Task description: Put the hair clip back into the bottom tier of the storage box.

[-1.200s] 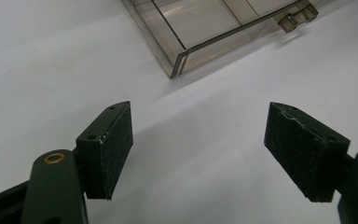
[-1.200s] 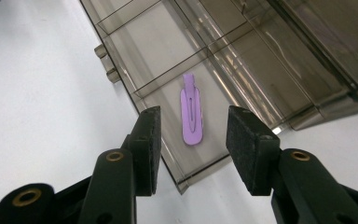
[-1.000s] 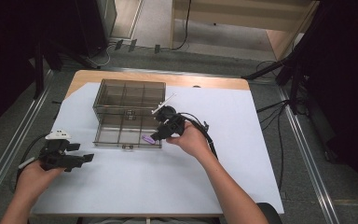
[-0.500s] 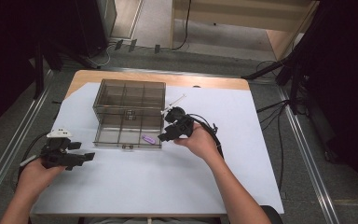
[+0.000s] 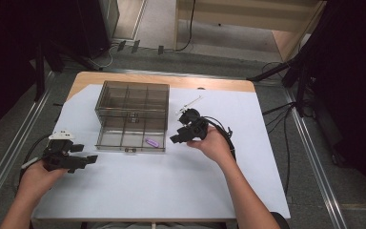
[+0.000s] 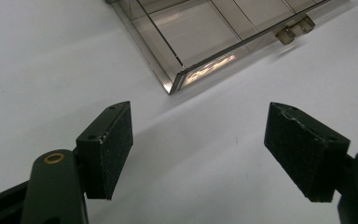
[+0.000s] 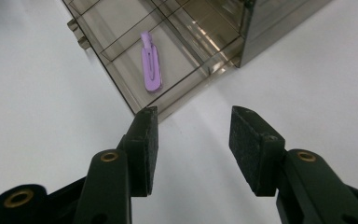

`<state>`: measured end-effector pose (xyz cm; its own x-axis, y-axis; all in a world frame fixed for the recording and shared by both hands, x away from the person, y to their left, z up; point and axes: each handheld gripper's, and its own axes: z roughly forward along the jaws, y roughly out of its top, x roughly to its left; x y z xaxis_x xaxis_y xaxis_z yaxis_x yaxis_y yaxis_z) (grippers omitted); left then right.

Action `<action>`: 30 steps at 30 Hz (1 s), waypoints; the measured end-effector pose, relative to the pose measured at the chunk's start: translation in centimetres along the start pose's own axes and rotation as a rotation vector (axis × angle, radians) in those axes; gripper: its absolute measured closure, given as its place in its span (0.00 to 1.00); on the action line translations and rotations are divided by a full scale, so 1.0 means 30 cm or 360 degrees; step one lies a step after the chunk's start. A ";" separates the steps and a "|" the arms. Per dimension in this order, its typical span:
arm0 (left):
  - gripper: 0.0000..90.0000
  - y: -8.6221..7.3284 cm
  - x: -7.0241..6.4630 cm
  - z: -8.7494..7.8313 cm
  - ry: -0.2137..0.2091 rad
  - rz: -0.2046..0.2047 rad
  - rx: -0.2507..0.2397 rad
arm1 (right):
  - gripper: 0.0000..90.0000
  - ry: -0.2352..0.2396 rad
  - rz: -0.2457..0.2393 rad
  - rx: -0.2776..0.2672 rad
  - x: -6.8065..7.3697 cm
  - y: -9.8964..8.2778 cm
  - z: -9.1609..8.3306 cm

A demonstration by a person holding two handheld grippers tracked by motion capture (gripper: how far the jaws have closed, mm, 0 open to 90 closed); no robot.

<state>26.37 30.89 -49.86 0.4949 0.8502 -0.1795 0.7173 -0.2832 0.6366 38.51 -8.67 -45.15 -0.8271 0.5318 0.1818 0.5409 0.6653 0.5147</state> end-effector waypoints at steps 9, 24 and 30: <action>0.27 0.009 0.000 0.007 -0.0005 0.0005 0.0006 | 0.59 -0.0036 0.0051 -0.0024 -0.051 -0.034 -0.031; 0.27 0.021 -0.003 0.017 -0.0020 0.0015 0.0003 | 0.59 -0.0113 0.0096 -0.0046 -0.103 -0.079 -0.047; 0.27 0.024 -0.002 0.020 -0.0024 0.0022 -0.0001 | 0.59 -0.0120 0.0090 -0.0042 -0.106 -0.084 -0.047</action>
<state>27.16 30.35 -49.85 0.5122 0.8394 -0.1817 0.7100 -0.2948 0.6396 39.54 -12.78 -45.84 -0.7810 0.6067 0.1478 0.5812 0.6198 0.5273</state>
